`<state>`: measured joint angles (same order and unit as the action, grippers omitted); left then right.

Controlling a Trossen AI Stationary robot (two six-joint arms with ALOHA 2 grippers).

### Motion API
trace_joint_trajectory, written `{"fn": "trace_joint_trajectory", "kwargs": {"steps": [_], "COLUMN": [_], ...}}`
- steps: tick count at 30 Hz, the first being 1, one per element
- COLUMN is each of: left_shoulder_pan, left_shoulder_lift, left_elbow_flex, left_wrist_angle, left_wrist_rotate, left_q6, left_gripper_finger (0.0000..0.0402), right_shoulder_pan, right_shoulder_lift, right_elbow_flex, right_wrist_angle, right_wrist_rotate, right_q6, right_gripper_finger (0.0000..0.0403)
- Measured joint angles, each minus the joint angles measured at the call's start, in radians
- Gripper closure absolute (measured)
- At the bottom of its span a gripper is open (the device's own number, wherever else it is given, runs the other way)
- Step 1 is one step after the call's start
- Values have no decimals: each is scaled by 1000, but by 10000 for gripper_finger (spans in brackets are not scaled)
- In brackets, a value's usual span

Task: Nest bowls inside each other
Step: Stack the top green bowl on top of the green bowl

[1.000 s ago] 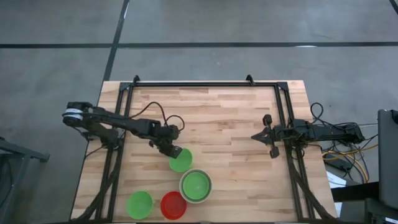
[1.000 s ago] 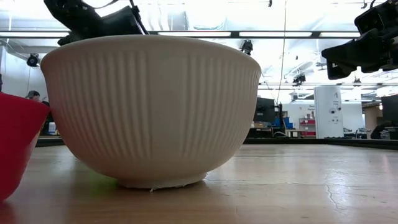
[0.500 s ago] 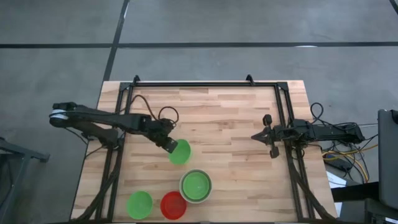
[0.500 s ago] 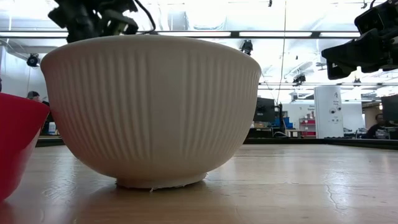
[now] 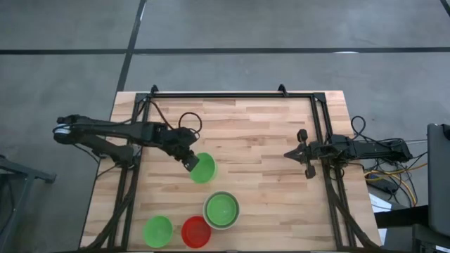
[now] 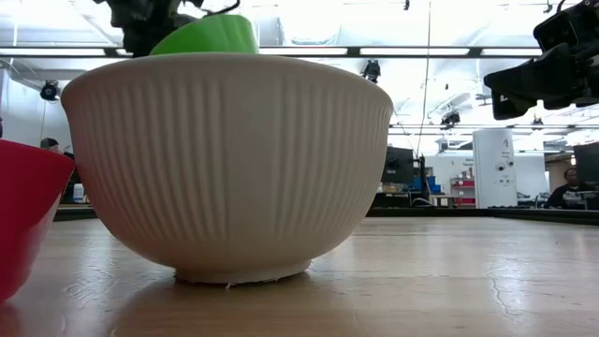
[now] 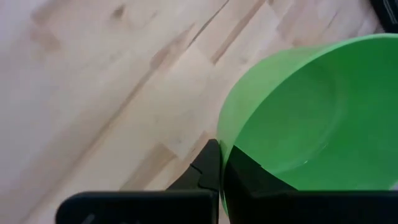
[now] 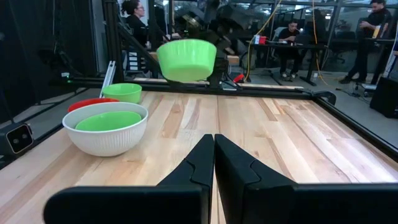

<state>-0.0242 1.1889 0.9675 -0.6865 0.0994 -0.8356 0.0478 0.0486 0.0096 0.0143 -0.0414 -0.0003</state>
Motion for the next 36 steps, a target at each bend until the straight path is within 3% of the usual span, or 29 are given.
{"fn": "trace_joint_trajectory", "kwargs": {"steps": [9, 27, 36], "left_shoulder_pan": [-58, -170, -185], "left_shoulder_lift": [6, 19, 112], "left_elbow_flex": [83, 81, 119], "left_wrist_angle": [-20, -8, 22], "left_wrist_rotate": [-77, -109, -109], "left_q6": [75, 19, 17], "left_gripper_finger": [397, 396, 396], "right_shoulder_pan": [0, 0, 0], "right_shoulder_lift": [0, 0, 0], "right_elbow_flex": [0, 0, 0], "right_wrist_angle": [0, 0, 0], "right_wrist_rotate": [0, 0, 0], "right_q6": [0, 0, 0], "right_gripper_finger": [394, 394, 394]}}
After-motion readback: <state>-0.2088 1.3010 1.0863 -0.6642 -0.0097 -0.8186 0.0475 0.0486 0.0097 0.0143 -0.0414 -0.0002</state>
